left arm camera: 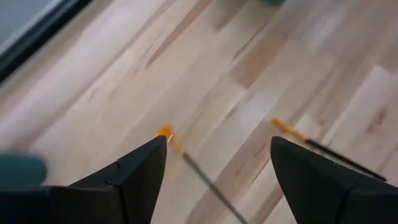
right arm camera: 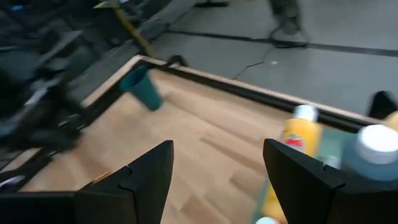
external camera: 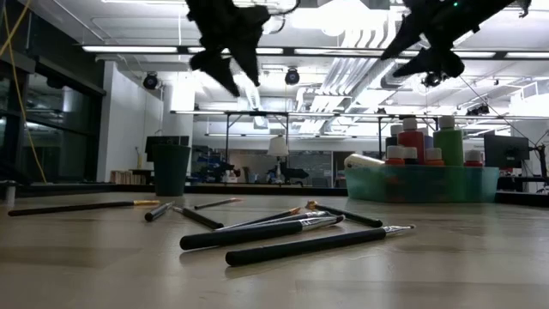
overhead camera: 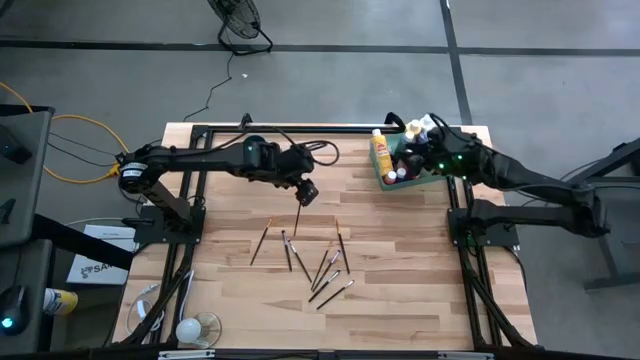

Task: Pick & Place Paint Supplies
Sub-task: Put the gold paintbrush into the blue cup

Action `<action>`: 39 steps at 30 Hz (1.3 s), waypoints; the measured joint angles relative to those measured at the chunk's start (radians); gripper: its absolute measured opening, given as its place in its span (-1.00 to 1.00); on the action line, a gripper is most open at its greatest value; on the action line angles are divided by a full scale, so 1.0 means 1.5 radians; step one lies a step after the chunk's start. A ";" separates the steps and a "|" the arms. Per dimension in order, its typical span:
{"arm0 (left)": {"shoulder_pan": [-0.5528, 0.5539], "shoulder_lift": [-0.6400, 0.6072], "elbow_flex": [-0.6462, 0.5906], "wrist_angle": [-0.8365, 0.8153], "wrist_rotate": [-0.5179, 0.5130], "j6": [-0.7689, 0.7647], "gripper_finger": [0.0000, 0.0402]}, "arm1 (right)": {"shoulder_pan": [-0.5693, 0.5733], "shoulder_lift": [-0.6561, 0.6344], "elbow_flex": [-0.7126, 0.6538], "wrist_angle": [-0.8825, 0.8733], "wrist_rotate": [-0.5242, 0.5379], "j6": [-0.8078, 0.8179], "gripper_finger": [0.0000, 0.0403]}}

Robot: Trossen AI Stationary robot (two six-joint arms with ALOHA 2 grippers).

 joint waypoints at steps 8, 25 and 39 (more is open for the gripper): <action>0.035 0.000 -0.002 -0.163 0.034 -0.154 0.40 | 0.000 -0.015 0.000 0.000 -0.062 -0.015 0.20; 0.021 0.009 -0.153 -0.131 0.108 -0.281 0.40 | 0.004 -0.015 0.000 0.000 -0.096 -0.053 0.20; 0.021 0.009 -0.266 -0.003 0.160 -0.309 0.40 | 0.004 -0.017 0.000 -0.015 -0.167 -0.097 0.20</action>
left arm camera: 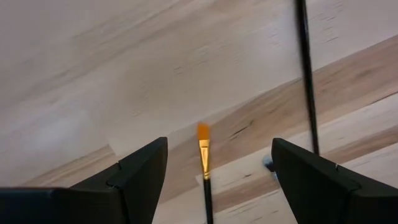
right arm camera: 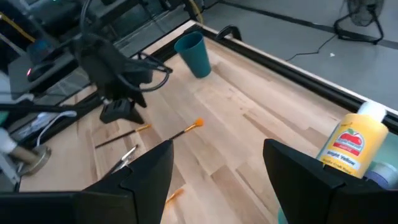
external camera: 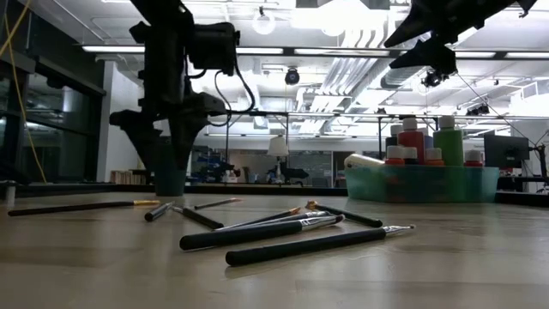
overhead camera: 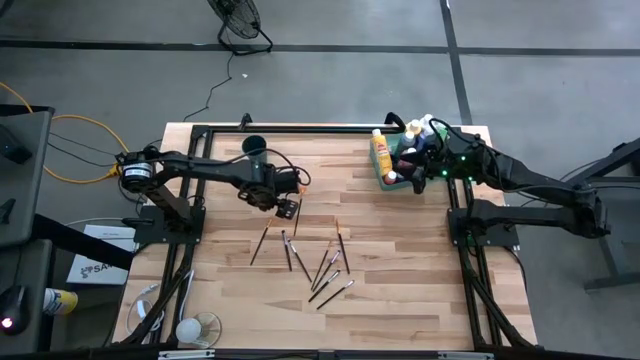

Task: Pick & Place Paint Supplies
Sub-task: Put the gold paintbrush into the blue cup

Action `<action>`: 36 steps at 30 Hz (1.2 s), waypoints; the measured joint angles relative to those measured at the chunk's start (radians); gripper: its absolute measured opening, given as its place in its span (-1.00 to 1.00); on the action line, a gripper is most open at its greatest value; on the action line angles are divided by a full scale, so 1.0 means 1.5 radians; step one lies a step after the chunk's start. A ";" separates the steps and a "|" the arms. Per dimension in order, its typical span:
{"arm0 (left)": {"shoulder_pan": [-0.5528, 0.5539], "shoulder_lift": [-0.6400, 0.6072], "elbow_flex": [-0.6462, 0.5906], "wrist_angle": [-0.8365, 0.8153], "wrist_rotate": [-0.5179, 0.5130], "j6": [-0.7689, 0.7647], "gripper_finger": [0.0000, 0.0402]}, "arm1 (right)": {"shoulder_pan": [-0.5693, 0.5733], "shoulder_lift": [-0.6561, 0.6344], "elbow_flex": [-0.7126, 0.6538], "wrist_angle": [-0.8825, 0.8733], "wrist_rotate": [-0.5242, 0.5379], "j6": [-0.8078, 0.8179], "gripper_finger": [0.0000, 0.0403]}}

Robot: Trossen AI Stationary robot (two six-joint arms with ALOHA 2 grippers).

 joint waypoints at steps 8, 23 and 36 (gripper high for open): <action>0.000 0.000 -0.006 0.010 0.006 -0.005 0.40 | 0.018 0.000 0.000 -0.020 -0.002 -0.013 0.20; 0.000 0.080 -0.006 0.004 0.020 0.014 0.40 | 0.040 0.000 0.000 -0.017 0.039 -0.006 0.20; -0.001 0.109 -0.005 0.023 0.036 0.033 0.23 | 0.040 0.000 0.000 -0.015 0.042 -0.005 0.20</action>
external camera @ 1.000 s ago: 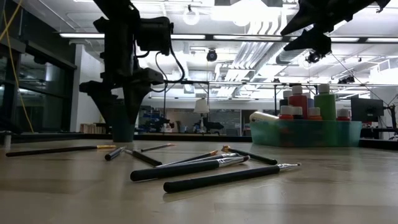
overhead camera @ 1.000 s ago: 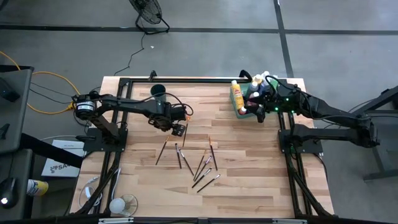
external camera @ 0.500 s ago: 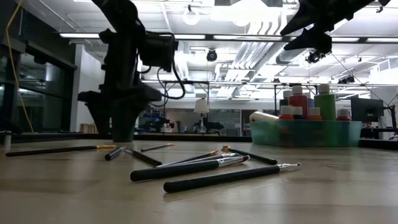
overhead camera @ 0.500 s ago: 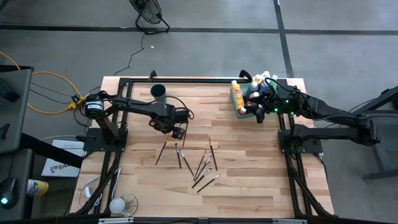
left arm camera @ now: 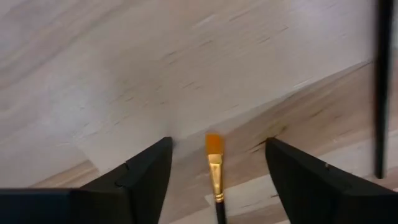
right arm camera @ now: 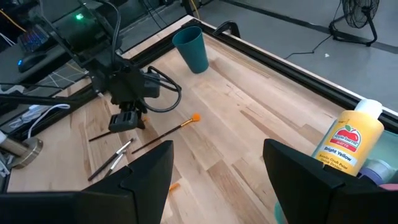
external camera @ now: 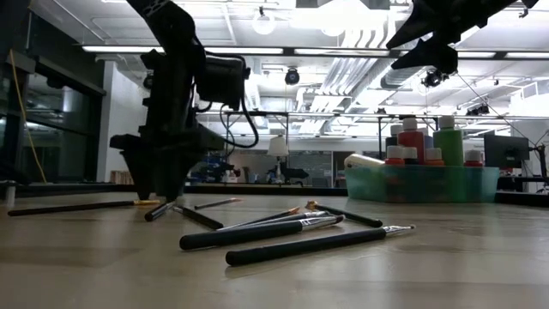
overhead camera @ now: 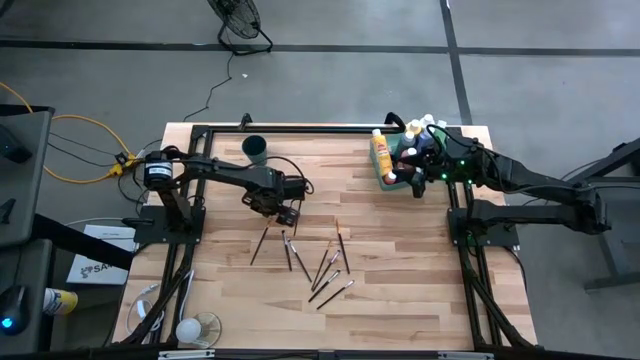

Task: Pick & Place Paint Supplies
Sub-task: Put the gold paintbrush into the blue cup

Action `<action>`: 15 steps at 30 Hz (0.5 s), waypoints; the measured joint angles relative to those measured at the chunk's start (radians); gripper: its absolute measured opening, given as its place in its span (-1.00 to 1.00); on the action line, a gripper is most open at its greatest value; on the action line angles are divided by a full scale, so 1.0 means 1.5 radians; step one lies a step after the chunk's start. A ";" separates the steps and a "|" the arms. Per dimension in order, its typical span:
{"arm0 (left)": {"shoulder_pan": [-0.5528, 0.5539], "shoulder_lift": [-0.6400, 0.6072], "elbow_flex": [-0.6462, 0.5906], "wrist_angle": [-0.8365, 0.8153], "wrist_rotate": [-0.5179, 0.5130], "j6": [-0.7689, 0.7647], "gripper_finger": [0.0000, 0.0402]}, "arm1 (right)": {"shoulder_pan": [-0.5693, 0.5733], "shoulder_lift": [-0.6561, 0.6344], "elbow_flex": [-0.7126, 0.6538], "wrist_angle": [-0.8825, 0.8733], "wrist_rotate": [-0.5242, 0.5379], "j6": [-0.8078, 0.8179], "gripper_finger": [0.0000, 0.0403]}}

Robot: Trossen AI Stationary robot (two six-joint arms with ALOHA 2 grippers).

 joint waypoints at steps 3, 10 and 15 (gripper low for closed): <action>0.000 0.008 0.001 0.003 0.002 0.000 0.05 | 0.000 0.000 0.000 0.000 0.000 0.000 0.20; 0.000 0.008 0.001 0.001 0.005 0.003 -0.33 | 0.000 0.000 0.000 -0.001 0.000 0.000 0.20; 0.000 0.008 0.001 -0.003 0.011 0.003 -0.52 | 0.000 0.000 0.000 -0.002 0.000 0.000 0.20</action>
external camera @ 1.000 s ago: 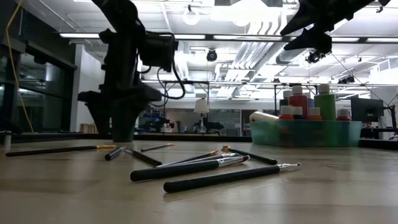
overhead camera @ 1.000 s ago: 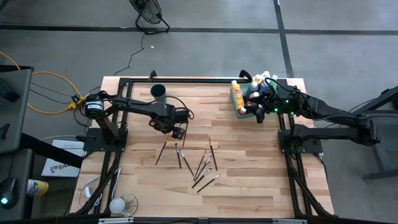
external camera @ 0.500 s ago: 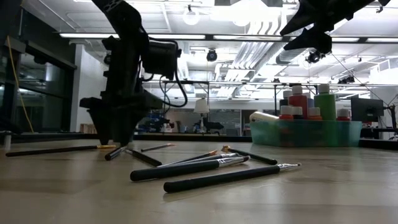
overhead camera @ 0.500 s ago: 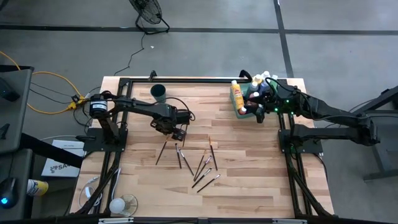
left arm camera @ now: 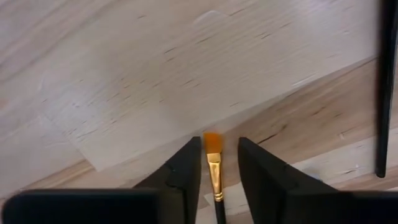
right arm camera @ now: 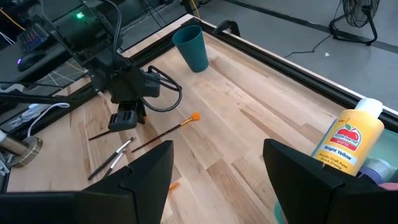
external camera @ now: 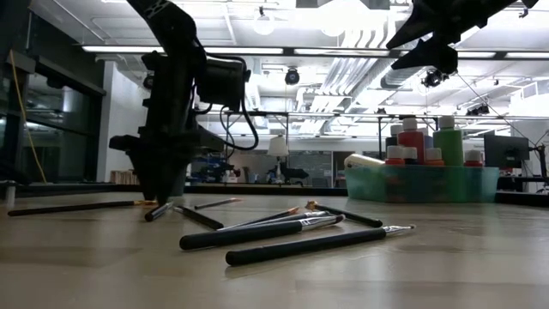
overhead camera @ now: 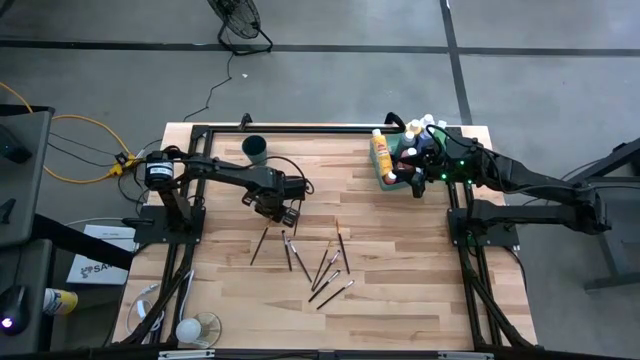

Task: Pick & Place Paint Supplies
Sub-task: Put the gold paintbrush into the blue cup

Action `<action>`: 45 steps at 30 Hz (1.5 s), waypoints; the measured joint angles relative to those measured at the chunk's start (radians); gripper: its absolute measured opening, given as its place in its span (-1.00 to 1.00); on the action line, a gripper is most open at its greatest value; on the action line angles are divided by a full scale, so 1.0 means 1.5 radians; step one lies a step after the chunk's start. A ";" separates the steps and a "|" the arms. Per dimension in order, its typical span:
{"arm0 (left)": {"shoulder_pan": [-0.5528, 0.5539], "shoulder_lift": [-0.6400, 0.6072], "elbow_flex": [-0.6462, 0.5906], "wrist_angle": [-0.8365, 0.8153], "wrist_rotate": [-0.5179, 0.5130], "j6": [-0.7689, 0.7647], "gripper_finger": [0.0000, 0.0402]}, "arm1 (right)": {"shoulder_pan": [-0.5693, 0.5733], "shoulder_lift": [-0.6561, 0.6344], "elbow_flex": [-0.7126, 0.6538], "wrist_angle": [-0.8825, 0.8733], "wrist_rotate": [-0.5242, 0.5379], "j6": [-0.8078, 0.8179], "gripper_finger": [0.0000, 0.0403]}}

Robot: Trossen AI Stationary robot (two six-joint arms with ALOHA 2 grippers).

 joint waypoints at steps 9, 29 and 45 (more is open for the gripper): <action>0.000 0.001 -0.001 -0.002 0.004 0.007 -0.91 | 0.000 0.000 0.000 0.000 0.000 0.000 0.20; 0.000 -0.076 0.048 0.002 -0.010 0.083 -1.00 | 0.000 0.000 0.000 -0.003 0.000 -0.002 0.20; 0.000 -0.303 0.130 -0.002 -0.281 0.105 -1.00 | -0.001 0.000 0.000 -0.003 0.026 -0.005 0.20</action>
